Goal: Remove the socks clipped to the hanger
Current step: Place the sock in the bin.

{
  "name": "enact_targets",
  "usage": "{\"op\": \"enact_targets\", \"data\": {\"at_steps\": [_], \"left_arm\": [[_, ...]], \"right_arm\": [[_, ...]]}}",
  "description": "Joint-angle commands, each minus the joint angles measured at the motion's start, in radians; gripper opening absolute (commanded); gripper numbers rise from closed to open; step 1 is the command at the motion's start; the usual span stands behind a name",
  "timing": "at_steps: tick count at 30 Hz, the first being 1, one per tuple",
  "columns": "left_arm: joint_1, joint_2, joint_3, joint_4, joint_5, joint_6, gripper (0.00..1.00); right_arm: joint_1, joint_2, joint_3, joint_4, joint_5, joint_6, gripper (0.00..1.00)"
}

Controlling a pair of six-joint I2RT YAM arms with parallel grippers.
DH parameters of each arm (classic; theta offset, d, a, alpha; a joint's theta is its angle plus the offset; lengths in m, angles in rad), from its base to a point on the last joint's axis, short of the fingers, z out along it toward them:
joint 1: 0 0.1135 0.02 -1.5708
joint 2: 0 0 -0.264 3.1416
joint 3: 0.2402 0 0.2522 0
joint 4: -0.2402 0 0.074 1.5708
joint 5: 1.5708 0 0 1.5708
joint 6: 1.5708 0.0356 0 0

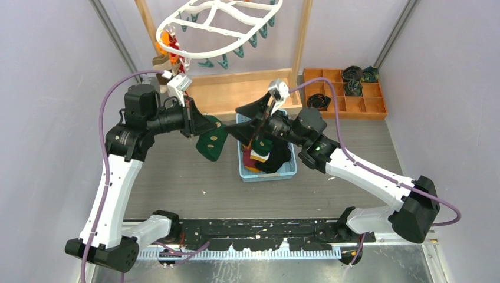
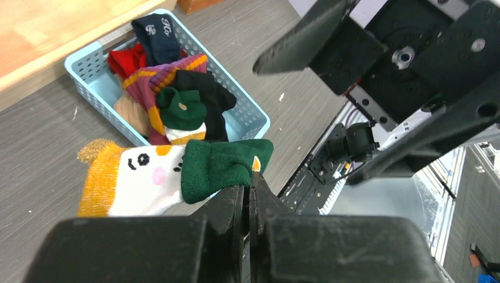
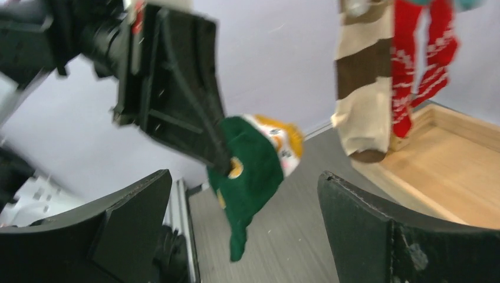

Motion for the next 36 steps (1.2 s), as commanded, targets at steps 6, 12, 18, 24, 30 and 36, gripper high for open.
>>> {"op": "enact_targets", "data": {"at_steps": [6, 12, 18, 24, 30, 36], "left_arm": [[-0.006, 0.012, 0.048, 0.008, 0.085, -0.071, 0.00], [-0.006, 0.011, 0.072, -0.019, 0.096, -0.080, 0.00], [-0.006, 0.015, 0.096, -0.040, 0.089, -0.076, 0.00], [-0.006, 0.020, 0.090, -0.043, 0.068, -0.071, 0.49], [-0.006, 0.011, 0.095, -0.119, -0.003, -0.010, 1.00], [-0.002, 0.027, 0.107, -0.230, -0.026, 0.075, 1.00]], "right_arm": [[0.008, 0.013, 0.040, 0.018, -0.254, -0.143, 0.98], [0.013, 0.084, 0.118, -0.041, -0.377, -0.152, 0.65], [0.014, 0.080, 0.095, -0.052, -0.434, -0.141, 0.11], [0.008, 0.035, 0.063, -0.121, -0.350, -0.131, 0.00], [-0.107, 0.024, 0.022, -0.225, -0.322, 0.068, 0.00], [-0.225, 0.095, 0.000, -0.490, -0.330, 0.089, 0.00]]}}
